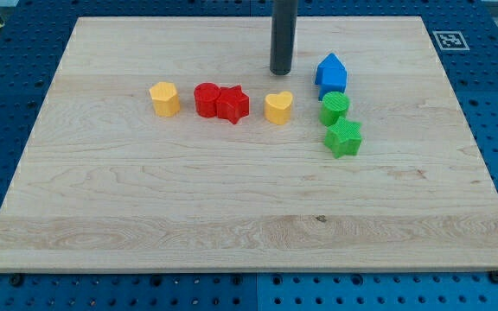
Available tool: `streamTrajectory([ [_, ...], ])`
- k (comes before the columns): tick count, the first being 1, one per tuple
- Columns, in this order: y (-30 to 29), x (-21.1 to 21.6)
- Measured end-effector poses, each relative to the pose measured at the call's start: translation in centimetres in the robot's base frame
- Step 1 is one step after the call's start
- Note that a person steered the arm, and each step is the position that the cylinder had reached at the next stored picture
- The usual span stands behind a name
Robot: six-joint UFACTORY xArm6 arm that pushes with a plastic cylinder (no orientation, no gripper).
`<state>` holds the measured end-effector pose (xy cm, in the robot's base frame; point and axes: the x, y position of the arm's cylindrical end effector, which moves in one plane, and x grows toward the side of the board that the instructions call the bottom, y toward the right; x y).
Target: Drag the blue triangle right to the green circle
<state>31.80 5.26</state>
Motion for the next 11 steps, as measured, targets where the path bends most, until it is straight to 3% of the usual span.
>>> streamTrajectory([
  [3,11.6,0.0],
  [6,12.8,1.8],
  [8,13.2,6.7],
  [9,14.7,6.3],
  [10,15.6,2.4],
  [11,12.8,0.5],
])
